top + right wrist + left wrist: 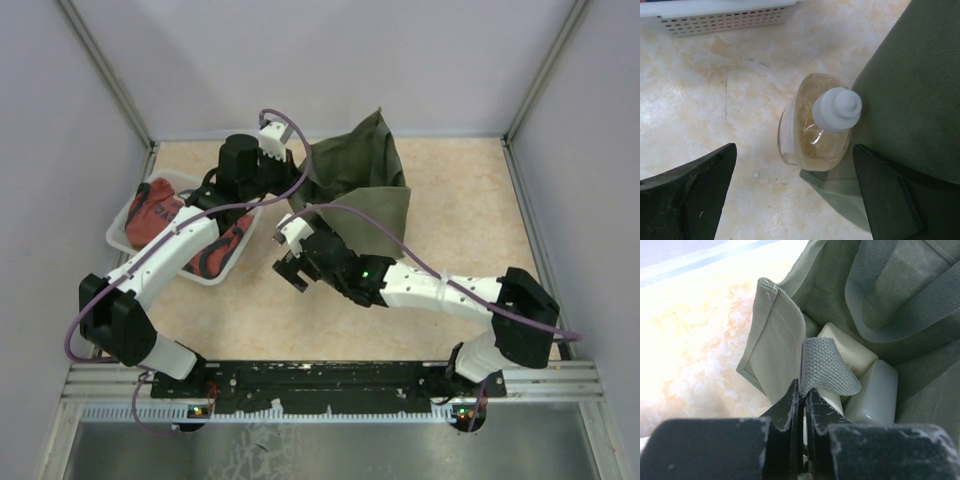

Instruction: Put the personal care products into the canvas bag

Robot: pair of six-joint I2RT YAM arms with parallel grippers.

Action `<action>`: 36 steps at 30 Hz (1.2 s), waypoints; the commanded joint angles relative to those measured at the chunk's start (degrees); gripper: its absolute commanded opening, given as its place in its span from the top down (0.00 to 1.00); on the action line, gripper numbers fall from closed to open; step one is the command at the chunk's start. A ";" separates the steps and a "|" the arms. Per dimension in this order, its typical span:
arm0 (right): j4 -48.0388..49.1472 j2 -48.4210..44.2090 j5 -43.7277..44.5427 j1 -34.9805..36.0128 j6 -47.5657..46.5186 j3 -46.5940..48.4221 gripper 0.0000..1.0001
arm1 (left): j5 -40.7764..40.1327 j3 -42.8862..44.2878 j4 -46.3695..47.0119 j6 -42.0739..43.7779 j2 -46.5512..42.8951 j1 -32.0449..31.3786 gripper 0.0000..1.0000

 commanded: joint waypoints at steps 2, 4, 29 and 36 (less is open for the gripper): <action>9.30 2.55 -1.24 -3.69 -2.48 0.87 0.01 | 0.28 -0.08 0.78 0.59 -1.34 -0.05 1.00; 11.09 3.82 -2.06 -4.27 -3.22 0.64 0.01 | 0.23 -0.06 0.65 0.69 -1.29 -0.06 1.00; 17.03 9.98 -8.02 -7.85 -2.62 -3.18 0.80 | -0.15 0.13 0.31 0.58 -1.65 -0.01 1.00; 9.19 -0.32 -6.96 -7.25 2.37 -4.34 1.00 | -0.27 0.18 0.10 0.68 -1.09 0.02 1.00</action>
